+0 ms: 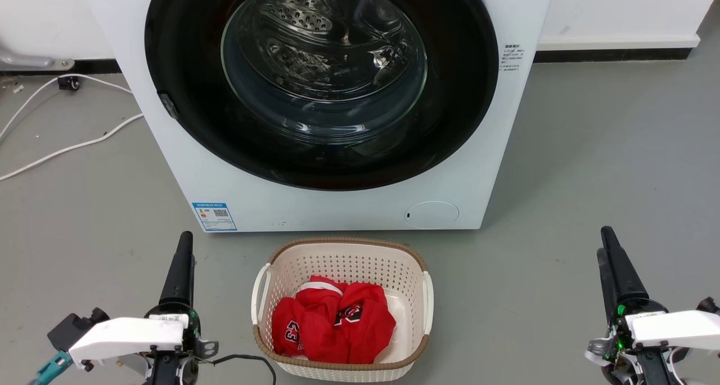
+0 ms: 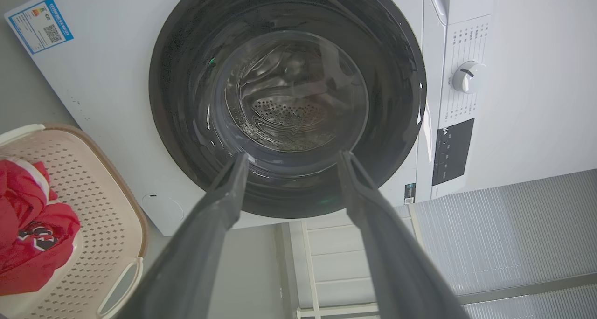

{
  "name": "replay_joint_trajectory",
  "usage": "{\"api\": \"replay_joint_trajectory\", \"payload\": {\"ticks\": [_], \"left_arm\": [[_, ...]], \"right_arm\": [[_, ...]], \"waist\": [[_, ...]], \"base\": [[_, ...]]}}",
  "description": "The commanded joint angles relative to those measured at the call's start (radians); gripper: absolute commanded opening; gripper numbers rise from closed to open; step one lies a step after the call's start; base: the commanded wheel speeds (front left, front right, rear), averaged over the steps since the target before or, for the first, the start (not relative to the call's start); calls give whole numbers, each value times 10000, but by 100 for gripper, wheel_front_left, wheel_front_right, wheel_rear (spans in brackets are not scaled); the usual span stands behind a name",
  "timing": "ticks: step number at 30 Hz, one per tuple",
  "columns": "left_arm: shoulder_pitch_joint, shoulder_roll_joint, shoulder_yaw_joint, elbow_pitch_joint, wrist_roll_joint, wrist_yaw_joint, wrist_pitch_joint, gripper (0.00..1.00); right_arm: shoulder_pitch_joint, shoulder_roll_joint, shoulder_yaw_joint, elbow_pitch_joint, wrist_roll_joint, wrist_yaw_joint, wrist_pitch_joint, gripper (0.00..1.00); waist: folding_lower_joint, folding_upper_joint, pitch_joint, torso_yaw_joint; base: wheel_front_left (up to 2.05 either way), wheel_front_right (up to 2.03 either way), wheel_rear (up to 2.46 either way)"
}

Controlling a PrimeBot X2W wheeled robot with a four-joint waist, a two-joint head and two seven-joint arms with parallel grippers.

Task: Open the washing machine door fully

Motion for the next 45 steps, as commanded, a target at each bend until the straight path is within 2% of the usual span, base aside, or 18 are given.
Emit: {"api": "replay_joint_trajectory", "payload": {"ticks": [1,18,25,45], "left_arm": [[-162,34,61,-354,560,-13,-126,100],[-16,15,-126,-949,3934,-20,-743,100],[25,9,-308,-1035,5358,-23,-969,100],[146,-10,-349,-1044,8077,46,-1510,100]], "right_arm": [[-109,-17,50,-363,-638,3,-118,100],[132,22,243,-1046,-5088,4,-731,100],[206,37,191,-1112,-6358,3,-944,100],[359,73,341,-1381,-9719,3,-1278,100]], "waist": [[0,0,1,1],[0,0,-22,28],[0,0,-27,46],[0,0,-13,87]], "base": [[0,0,0],[0,0,0],[0,0,0],[0,0,0]]}}
